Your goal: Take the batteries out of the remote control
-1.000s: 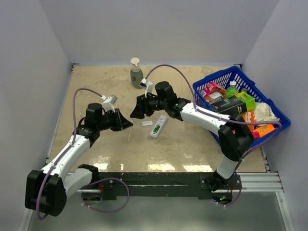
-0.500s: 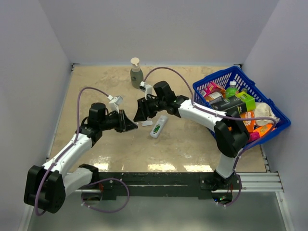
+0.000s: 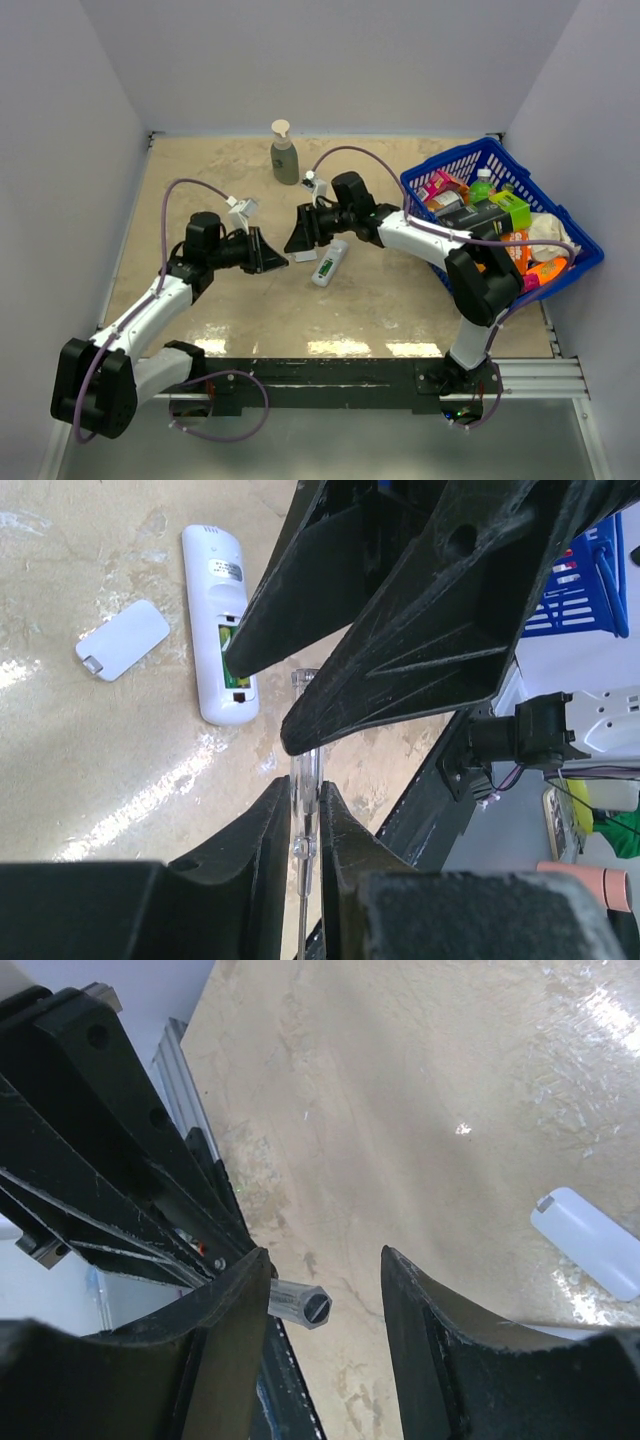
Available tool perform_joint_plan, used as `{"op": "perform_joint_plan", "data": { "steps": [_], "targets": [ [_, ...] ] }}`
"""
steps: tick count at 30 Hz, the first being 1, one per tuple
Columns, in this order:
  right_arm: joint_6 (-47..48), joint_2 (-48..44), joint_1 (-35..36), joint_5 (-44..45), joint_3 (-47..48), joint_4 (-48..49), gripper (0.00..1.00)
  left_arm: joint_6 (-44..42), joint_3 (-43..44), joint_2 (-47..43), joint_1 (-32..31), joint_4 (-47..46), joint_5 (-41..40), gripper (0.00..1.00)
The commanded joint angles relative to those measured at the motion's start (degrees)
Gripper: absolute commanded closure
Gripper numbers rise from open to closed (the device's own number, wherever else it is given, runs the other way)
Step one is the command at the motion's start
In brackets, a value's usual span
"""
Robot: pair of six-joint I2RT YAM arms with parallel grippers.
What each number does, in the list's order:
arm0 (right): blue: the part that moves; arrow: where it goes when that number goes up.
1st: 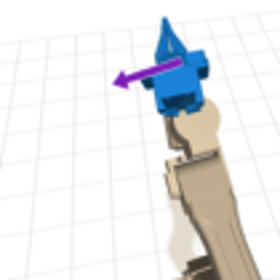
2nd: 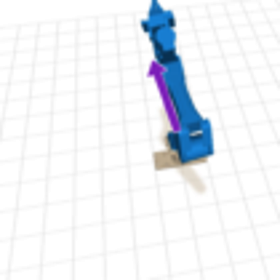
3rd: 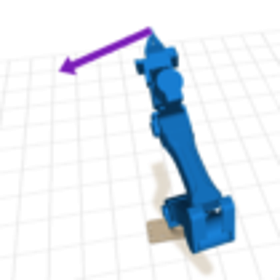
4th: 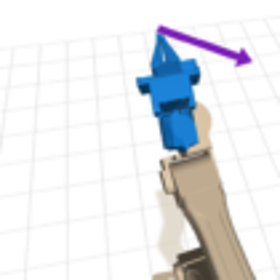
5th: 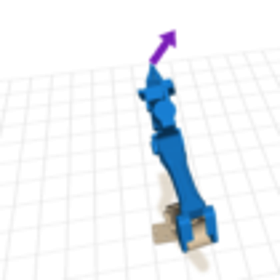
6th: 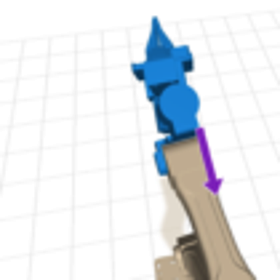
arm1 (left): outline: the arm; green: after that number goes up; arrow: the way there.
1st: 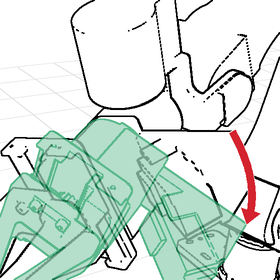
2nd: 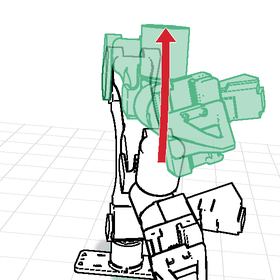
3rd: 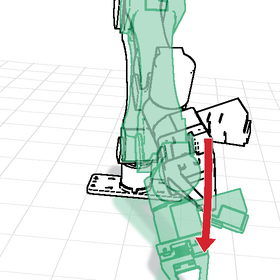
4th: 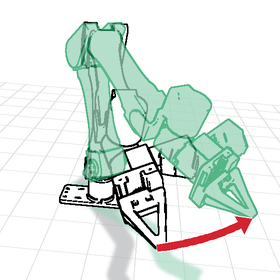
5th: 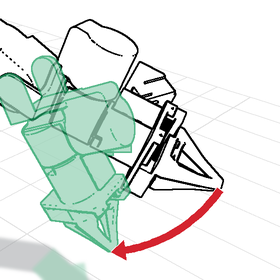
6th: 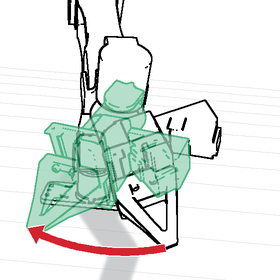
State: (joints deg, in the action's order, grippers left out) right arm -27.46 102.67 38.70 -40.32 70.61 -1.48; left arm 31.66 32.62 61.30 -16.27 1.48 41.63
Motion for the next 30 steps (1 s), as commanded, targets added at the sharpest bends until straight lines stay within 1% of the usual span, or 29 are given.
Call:
{"op": "perform_joint_plan", "data": {
  "steps": [1,3,5,11,14,15,18,21,22,23,24,25,28,29,30],
  "targets": [
    [-5.57,-3.44,0.24,-2.75,-3.1,7.0,0.49,-0.81,1.04,0.14,-0.16,-4.02,1.18,1.0],
    [-9.69,-4.06,0.15,-2.93,-5.38,11.03,0.49,-0.37,0.95,0.49,-0.16,-4.55,1.0,1.0],
    [-12.25,-4.67,0.24,-2.84,-6.44,13.07,0.51,0.15,0.87,0.58,-0.16,-5.34,0.82,1.0],
    [-13.4,-5.64,0.15,-1.43,-8.21,14.92,0.56,0.16,0.6,0.84,-0.16,-4.99,-0.67,1.0],
    [-14.46,-6.08,0.15,-1.78,-8.99,16.5,0.69,0.07,0.34,1.1,-0.16,-4.64,-0.93,1.0],
    [-14.63,-6.43,0.15,-1.7,-9.08,17.2,0.81,-0.02,0.42,1.1,-0.16,-4.55,-1.11,1.0],
    [-14.37,-6.96,0.15,-0.73,-9.17,17.12,1.0,-0.11,0.51,1.02,-0.16,-4.2,-1.55,1.0],
    [-11.92,-8.1,-0.03,2.16,-8.65,15.11,1.0,0.16,0.69,0.14,-0.16,-3.67,-2.69,0.79],
    [-10.87,-8.89,-0.2,3.21,-8.47,14.32,1.0,0.07,0.78,-0.47,-0.16,-3.59,-3.3,0.65],
    [-8.51,-9.42,-0.38,4.88,-8.3,13.52,1.0,0.07,1.04,-0.83,-0.16,-2.98,-3.74,0.58],
    [-7.09,-9.77,-0.73,8.55,-8.21,11.6,1.0,-0.11,1.3,-1.09,-0.16,-2.53,-4.09,0.53],
    [-5.69,-10.64,-0.99,10.94,-8.03,10.45,1.0,-0.72,1.48,-1.53,-0.16,-1.92,-4.88,0.39],
    [0.03,-11.35,-2.48,18.85,-7.5,6.67,1.0,-2.99,3.15,-2.23,-0.16,2.64,-7.42,0.24],
    [2.3,-11.62,-2.92,21.22,-7.5,5.96,1.0,-3.79,4.28,-2.41,-0.16,5.09,-8.22,0.2],
    [3.28,-11.71,-3.8,26.03,-7.59,6.13,1.0,-4.58,4.81,-2.59,-0.16,6.33,-9.1,0.19]
  ]
}}
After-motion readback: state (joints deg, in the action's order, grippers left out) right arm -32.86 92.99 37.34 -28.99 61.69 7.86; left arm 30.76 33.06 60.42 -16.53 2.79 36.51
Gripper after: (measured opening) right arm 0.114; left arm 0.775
